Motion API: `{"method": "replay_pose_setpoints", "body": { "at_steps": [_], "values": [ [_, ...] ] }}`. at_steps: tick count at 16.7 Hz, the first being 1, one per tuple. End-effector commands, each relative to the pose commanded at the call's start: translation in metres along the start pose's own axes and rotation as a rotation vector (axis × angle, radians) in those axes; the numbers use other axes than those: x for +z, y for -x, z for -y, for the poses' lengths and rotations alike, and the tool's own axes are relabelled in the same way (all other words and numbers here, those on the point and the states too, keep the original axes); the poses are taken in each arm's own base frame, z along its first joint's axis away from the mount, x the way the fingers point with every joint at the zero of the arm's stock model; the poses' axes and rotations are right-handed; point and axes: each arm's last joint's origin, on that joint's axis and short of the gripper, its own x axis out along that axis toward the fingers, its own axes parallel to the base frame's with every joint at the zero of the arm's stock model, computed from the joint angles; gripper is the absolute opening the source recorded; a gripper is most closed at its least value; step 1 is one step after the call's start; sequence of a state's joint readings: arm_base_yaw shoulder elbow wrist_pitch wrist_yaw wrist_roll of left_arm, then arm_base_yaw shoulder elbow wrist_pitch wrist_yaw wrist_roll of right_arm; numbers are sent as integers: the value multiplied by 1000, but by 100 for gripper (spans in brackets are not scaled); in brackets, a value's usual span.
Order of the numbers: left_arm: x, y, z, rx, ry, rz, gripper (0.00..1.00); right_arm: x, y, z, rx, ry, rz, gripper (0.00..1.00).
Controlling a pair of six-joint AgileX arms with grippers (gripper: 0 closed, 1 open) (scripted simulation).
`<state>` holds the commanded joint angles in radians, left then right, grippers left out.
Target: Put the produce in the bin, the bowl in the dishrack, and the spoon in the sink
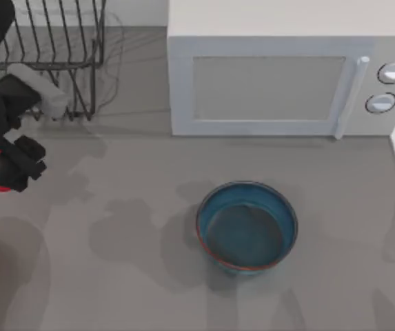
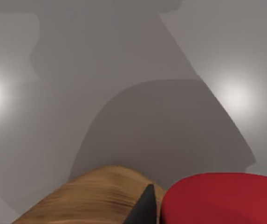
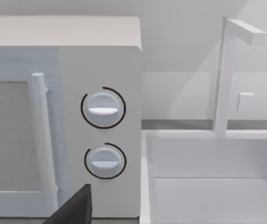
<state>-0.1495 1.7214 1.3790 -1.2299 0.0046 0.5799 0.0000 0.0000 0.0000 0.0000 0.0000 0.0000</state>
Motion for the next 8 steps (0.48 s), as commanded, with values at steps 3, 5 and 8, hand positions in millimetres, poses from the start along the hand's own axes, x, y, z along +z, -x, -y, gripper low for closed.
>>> {"method": "replay_pose_setpoints", "body": {
  "at_steps": [3,5,8],
  "values": [
    [-23,10,-11,-5,-190,-1,0,0,0,0,0,0,0,100],
    [-39,16,-16,-7,-320,1,0,0,0,0,0,0,0,100],
    [-63,25,-21,-7,-507,7,0,0,0,0,0,0,0,100]
  ]
}}
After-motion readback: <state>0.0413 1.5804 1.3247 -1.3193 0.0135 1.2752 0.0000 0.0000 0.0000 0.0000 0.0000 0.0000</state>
